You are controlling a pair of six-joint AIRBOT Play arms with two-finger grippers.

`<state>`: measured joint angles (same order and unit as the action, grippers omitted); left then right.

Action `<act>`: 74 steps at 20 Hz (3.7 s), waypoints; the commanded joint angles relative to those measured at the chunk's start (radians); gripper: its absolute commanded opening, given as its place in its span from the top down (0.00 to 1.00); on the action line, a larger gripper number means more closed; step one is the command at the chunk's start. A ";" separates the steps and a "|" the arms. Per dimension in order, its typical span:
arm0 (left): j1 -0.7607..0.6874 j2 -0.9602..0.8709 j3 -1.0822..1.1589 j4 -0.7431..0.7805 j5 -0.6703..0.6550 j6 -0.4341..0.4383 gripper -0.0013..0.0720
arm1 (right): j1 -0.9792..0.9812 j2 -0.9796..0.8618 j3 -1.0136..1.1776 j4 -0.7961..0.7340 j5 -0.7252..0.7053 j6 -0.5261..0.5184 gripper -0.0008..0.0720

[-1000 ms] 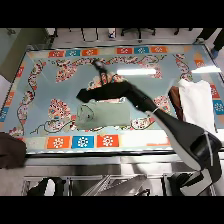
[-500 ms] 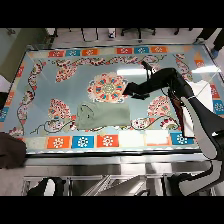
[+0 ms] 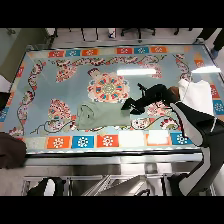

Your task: Fold the shirts.

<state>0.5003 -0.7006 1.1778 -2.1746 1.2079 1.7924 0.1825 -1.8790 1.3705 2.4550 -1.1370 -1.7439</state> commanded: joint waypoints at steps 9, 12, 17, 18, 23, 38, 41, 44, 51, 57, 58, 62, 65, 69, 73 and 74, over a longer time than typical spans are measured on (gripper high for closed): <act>0.001 -0.001 0.000 0.000 0.015 0.000 0.96 | -0.011 0.095 0.098 0.076 0.035 -0.059 0.96; 0.001 -0.001 0.000 0.000 0.015 0.000 0.96 | -0.148 0.200 0.243 0.075 0.037 -0.034 0.96; 0.001 -0.001 0.000 0.000 0.015 0.000 0.96 | -0.477 0.229 0.502 0.075 0.035 0.052 0.96; 0.001 -0.001 0.000 0.000 0.016 0.000 0.96 | -0.543 0.229 0.522 0.075 0.035 0.074 0.96; 0.001 -0.001 0.000 -0.001 0.026 -0.001 0.96 | -0.791 0.218 0.524 0.042 -0.026 0.149 0.96; 0.001 -0.001 0.000 -0.001 0.060 -0.013 0.96 | -0.799 0.337 0.509 -0.735 -0.590 0.836 0.96; 0.001 -0.001 0.000 -0.001 0.060 -0.013 0.96 | -0.758 0.373 0.507 -0.821 -0.654 0.843 0.96; 0.001 -0.001 0.000 0.000 0.064 -0.013 0.96 | -0.725 0.374 0.476 -0.821 -0.670 0.849 0.94; 0.001 -0.001 -0.003 0.000 0.103 -0.012 0.96 | -0.666 0.320 0.396 -0.812 -0.670 0.793 0.03; -0.046 -0.044 -0.002 -0.003 0.117 -0.013 0.96 | -0.655 0.331 0.399 -0.544 -0.641 0.645 0.06; -0.101 -0.066 -0.003 -0.002 0.121 -0.013 0.96 | -0.631 0.333 0.399 -0.521 -0.637 0.628 0.40; -0.447 -0.153 -0.046 0.008 -0.002 -0.024 0.96 | -0.423 0.339 0.394 -0.608 -0.628 0.551 0.96; -0.665 -0.216 -0.157 0.006 -0.076 -0.060 0.96 | -0.212 0.408 0.290 -0.615 -0.534 0.485 0.96; -0.887 -0.256 -0.330 0.005 -0.206 -0.097 0.96 | 0.051 0.658 -0.116 -0.591 -0.249 0.460 0.96; -0.980 -0.256 -0.411 0.000 -0.258 -0.140 0.96 | 0.205 0.874 -0.484 -0.558 0.026 0.447 0.96; -0.988 -0.256 -0.412 0.001 -0.257 -0.145 0.96 | 0.214 0.891 -0.518 -0.553 0.051 0.449 0.96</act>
<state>-0.4232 -0.9508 0.8104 -2.1712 0.9936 1.6772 0.3073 -1.0988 1.0454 1.8820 -1.2793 -1.2808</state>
